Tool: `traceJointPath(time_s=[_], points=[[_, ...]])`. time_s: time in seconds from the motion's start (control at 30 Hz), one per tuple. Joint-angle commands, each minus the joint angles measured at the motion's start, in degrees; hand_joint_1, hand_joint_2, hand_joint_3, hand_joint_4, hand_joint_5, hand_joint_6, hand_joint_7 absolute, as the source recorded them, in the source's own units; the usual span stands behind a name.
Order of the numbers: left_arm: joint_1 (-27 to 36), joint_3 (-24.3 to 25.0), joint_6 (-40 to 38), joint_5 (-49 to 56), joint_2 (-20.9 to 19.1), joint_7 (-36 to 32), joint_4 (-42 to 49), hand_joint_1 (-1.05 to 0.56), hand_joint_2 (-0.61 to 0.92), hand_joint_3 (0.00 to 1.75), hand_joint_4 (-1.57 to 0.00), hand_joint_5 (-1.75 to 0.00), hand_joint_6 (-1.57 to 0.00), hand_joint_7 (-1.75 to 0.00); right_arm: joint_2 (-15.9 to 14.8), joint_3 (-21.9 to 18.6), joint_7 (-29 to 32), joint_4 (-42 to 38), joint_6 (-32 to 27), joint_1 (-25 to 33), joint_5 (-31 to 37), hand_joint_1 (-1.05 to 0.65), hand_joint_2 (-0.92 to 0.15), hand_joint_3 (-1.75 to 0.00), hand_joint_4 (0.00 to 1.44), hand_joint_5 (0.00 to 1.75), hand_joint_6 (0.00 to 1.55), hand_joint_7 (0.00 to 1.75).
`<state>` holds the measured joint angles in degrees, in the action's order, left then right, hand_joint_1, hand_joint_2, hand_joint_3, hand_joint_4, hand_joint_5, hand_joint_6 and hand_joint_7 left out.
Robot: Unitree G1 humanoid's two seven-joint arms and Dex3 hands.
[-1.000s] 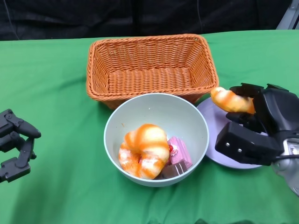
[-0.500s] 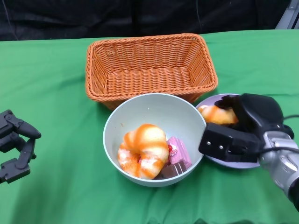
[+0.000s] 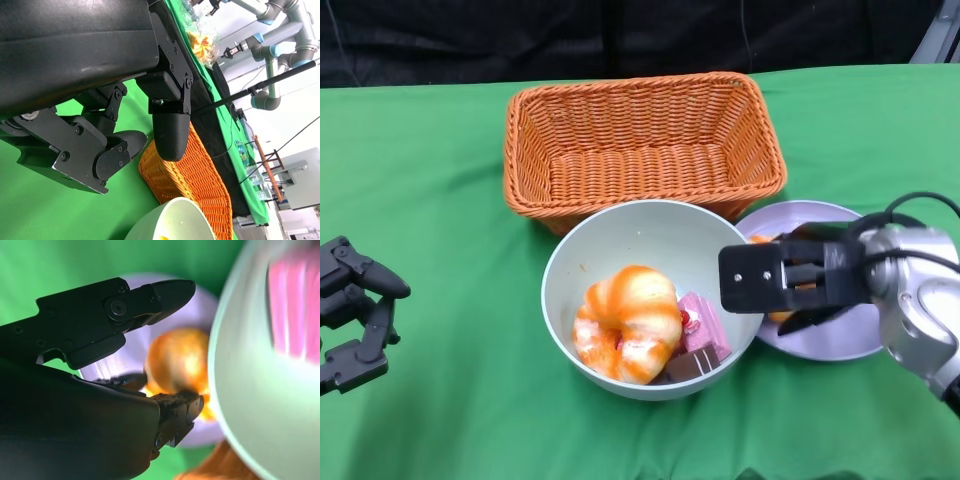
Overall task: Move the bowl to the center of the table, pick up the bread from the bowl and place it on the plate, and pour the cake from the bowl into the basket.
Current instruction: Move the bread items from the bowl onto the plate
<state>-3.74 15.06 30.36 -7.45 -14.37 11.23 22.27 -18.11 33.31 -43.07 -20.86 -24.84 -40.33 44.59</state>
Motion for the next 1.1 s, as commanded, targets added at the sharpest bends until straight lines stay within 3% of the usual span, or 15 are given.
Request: traceJointPath(time_s=[0.03, 0.23, 0.43, 0.63, 0.83, 0.97, 1.1], points=[[-0.34, 0.59, 0.02, -0.55, -0.67, -0.17, 0.0, -0.01, 0.58, 1.03, -0.76, -1.68, -0.75, -1.32, -2.48, 1.36, -6.15, 2.88, -1.16, 0.3, -0.07, -0.85, -0.92, -0.08, 0.12, 0.0, 0.18, 0.01], [-0.27, 0.44, 0.9, 0.1, -0.79, -0.28, 0.36, -0.01, 0.6, 1.02, -0.75, -1.68, -0.74, -1.34, -3.65, 0.28, -8.05, 6.64, -3.71, 0.85, 0.37, -0.9, -0.91, -0.04, 0.06, 0.0, 0.16, 0.0], [-0.13, 0.37, 1.52, 0.17, -0.91, -0.03, 0.73, -0.02, 0.59, 1.02, -0.76, -1.67, -0.72, -1.36, -6.79, -6.14, -3.87, 22.46, -7.89, 7.59, 0.76, -0.89, -0.92, -0.02, 0.03, 0.0, 0.14, 0.0], [-0.5, 0.33, 1.5, 0.38, -0.77, -0.49, 1.28, -0.02, 0.63, 1.0, -0.76, -1.69, -0.73, -1.33, -8.61, -15.01, 2.42, 36.87, -6.29, 15.15, -1.57, -0.78, -0.92, -0.06, 0.22, 0.08, 0.22, 0.03], [-0.64, 0.22, 1.54, 0.76, -0.92, -0.65, 1.62, -0.02, 0.64, 0.98, -0.76, -1.71, -0.73, -1.33, -9.65, -18.93, 5.0, 44.38, -3.67, 19.29, -2.88, -0.77, -0.92, -0.14, 0.4, 0.13, 0.32, 0.04], [-0.42, 0.13, 1.18, 1.08, -0.71, -1.06, 1.11, -0.02, 0.62, 0.99, -0.74, -1.71, -0.72, -1.35, -9.15, -20.11, 7.56, 49.35, -2.4, 22.16, -1.98, -0.73, -0.92, -0.09, 0.55, 0.13, 0.43, 0.05], [-0.49, 0.02, 1.54, 0.76, -0.58, -0.75, 1.26, -0.02, 0.61, 1.01, -0.73, -1.7, -0.72, -1.36, -7.77, -20.77, 11.43, 52.31, -0.16, 24.58, -2.27, -0.72, -0.92, -0.06, 0.58, 0.11, 0.46, 0.04]])
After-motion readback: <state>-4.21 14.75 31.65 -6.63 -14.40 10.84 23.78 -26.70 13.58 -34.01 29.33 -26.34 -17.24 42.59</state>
